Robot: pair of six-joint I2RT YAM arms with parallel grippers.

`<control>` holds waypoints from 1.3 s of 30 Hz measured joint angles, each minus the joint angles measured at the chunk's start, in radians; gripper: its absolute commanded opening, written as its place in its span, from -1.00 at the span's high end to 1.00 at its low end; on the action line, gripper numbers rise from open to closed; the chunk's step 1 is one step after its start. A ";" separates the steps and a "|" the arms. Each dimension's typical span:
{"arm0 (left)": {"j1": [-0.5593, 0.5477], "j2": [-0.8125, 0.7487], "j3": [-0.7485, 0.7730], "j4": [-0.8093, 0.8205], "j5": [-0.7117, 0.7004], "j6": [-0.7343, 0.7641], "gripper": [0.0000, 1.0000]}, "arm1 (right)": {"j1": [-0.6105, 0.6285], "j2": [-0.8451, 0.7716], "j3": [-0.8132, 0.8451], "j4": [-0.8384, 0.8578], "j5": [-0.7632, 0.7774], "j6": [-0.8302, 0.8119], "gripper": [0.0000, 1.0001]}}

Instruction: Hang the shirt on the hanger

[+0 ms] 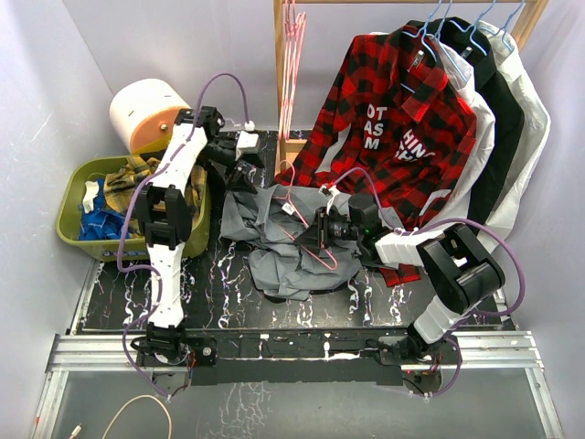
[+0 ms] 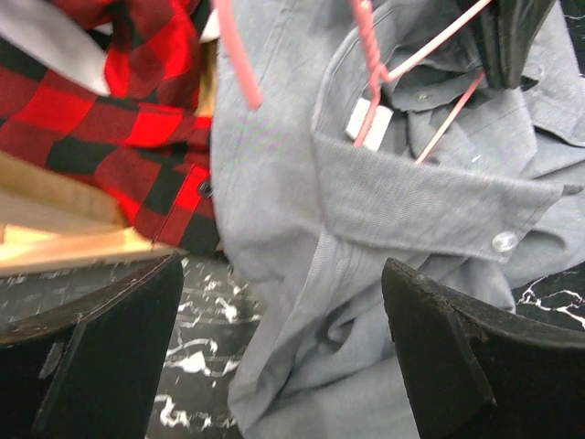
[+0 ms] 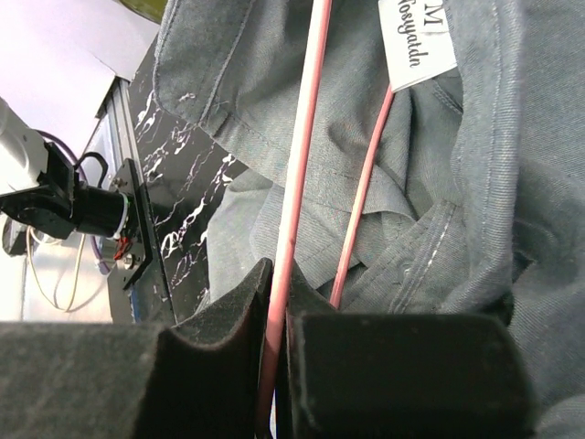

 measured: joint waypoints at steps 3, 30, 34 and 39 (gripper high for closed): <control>-0.044 0.000 -0.017 -0.008 -0.005 0.010 -0.56 | 0.000 -0.001 0.001 -0.018 0.003 -0.017 0.84; -0.134 -0.029 -0.237 -0.008 -0.056 -0.005 -0.06 | 0.009 -0.068 0.029 -0.068 0.106 -0.038 0.84; -0.134 -0.049 -0.240 -0.010 -0.029 -0.015 0.23 | 0.013 -0.057 0.064 -0.059 0.114 -0.029 0.84; -0.134 -0.079 -0.240 -0.013 0.029 -0.042 0.21 | 0.021 -0.033 0.074 -0.045 0.124 -0.021 0.84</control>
